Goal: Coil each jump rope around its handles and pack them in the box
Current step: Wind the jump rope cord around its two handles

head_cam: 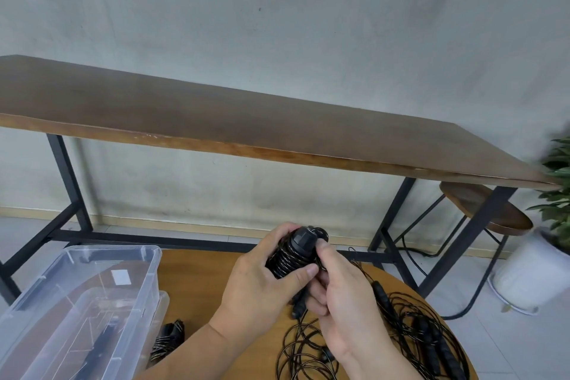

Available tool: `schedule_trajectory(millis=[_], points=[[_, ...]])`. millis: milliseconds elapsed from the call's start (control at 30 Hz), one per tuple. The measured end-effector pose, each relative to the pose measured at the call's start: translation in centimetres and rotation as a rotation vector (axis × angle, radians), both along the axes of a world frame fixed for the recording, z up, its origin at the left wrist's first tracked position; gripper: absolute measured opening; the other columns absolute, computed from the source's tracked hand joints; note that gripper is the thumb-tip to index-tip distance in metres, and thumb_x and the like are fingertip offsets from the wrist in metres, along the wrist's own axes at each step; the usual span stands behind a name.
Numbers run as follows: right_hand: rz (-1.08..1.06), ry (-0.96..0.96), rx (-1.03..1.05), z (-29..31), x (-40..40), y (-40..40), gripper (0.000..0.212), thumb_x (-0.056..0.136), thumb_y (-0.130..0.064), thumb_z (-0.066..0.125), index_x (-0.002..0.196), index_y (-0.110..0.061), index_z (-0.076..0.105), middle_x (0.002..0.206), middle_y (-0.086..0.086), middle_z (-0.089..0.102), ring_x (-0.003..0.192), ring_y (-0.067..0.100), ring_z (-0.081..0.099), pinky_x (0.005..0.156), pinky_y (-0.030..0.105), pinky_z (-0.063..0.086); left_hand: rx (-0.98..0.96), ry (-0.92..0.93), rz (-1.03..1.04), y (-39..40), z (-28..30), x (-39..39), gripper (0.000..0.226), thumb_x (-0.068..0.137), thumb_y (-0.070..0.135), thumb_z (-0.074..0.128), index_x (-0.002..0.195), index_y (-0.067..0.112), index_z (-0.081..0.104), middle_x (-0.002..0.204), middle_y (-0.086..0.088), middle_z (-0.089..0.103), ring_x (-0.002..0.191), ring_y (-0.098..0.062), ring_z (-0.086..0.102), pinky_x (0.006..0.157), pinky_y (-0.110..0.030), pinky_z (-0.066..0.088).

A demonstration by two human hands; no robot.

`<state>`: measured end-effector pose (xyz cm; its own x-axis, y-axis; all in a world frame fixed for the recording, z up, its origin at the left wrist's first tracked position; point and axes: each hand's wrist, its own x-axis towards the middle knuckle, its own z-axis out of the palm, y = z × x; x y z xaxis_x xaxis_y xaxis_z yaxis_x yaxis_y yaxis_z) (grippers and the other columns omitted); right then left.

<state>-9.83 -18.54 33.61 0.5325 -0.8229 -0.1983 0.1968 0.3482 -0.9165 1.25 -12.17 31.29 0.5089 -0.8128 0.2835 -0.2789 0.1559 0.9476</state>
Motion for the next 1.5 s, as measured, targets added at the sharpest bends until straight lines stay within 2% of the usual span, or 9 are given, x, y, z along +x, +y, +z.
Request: schedule_trajectory(millis=[167,267,400,500,933,1067,1200,1333,1500], points=[[-0.073,0.128,-0.207,-1.1,0.3,0.0,0.031,0.099,-0.03,0.055,0.083,-0.008,0.07,0.063,0.014,0.051,0.05,0.014,0.038,0.046,0.028,0.031,-0.003,0.192,-0.052,-0.3,-0.2,-0.4,0.044,0.082,0.015,0.079,0.114,0.04,0.063,0.103,0.015,0.073,0.099,-0.007,0.067,0.085,-0.023,0.054],[-0.15,0.353,-0.568,-1.5,0.0,-0.2,0.04,0.099,-0.03,0.053,0.065,-0.01,0.058,0.05,-0.001,0.045,0.049,0.008,0.04,0.048,0.023,0.033,-0.029,0.414,-0.118,-0.3,-0.1,-0.6,0.048,0.075,0.016,0.078,0.118,0.031,0.064,0.106,0.004,0.074,0.101,-0.016,0.07,0.083,-0.027,0.057],[-0.118,0.327,-0.714,-1.7,-1.0,-0.5,0.037,0.096,-0.032,0.057,0.068,-0.008,0.057,0.05,-0.006,0.042,0.049,0.007,0.037,0.048,0.021,0.032,-0.001,0.581,-0.218,-0.3,-0.1,-0.3,0.054,0.073,0.02,0.079,0.125,0.026,0.065,0.11,-0.009,0.073,0.089,-0.03,0.07,0.079,-0.047,0.058],[-0.091,0.322,-0.789,-1.3,-1.5,-1.1,0.032,0.093,-0.024,0.064,0.066,-0.008,0.057,0.052,-0.008,0.041,0.051,0.005,0.037,0.049,0.019,0.034,0.017,0.674,-0.288,-0.2,0.2,-0.1,0.048,0.077,0.019,0.083,0.122,0.024,0.068,0.107,-0.02,0.07,0.076,-0.036,0.067,0.067,-0.044,0.057],[-0.013,0.212,-1.031,1.4,-3.0,-0.4,0.006,0.086,-0.017,0.07,0.088,-0.023,0.07,0.105,-0.02,0.058,0.069,0.005,0.06,0.053,0.01,0.049,0.042,0.74,-0.496,-0.4,0.8,0.7,0.049,0.079,0.031,0.077,0.122,0.012,0.063,0.096,-0.026,0.065,0.072,-0.038,0.062,0.071,-0.043,0.055],[-0.257,0.324,-1.255,0.8,-2.2,-1.0,0.01,0.097,-0.035,0.055,0.101,-0.035,0.063,0.1,-0.023,0.061,0.085,0.003,0.063,0.067,0.007,0.047,0.041,0.775,-0.476,-0.6,1.0,0.7,0.039,0.081,0.03,0.073,0.117,0.016,0.066,0.097,-0.026,0.067,0.072,-0.039,0.064,0.073,-0.042,0.054],[-0.3,0.333,-1.232,-0.1,-1.3,-1.2,0.016,0.099,-0.042,0.043,0.104,-0.035,0.056,0.073,-0.014,0.058,0.066,0.008,0.062,0.058,0.009,0.043,0.021,0.801,-0.464,-0.9,1.3,0.7,0.047,0.08,0.03,0.073,0.121,0.01,0.063,0.097,-0.027,0.066,0.071,-0.039,0.064,0.07,-0.043,0.056],[-0.303,0.378,-1.292,0.1,-0.6,-2.1,0.017,0.1,-0.044,0.038,0.101,-0.034,0.051,0.08,-0.016,0.059,0.078,0.006,0.06,0.062,0.01,0.044,0.005,0.775,-0.457,-1.1,1.0,0.9,0.042,0.082,0.03,0.073,0.121,0.015,0.063,0.099,-0.026,0.066,0.078,-0.04,0.061,0.077,-0.048,0.053],[-0.29,0.391,-1.268,-0.2,0.4,-1.6,0.027,0.101,-0.046,0.028,0.093,-0.028,0.047,0.066,-0.013,0.053,0.064,0.009,0.055,0.05,0.018,0.041,-0.018,0.633,-0.358,-1.3,0.8,0.9,0.045,0.078,0.023,0.075,0.122,0.019,0.065,0.105,-0.017,0.071,0.086,-0.033,0.069,0.069,-0.039,0.057]])
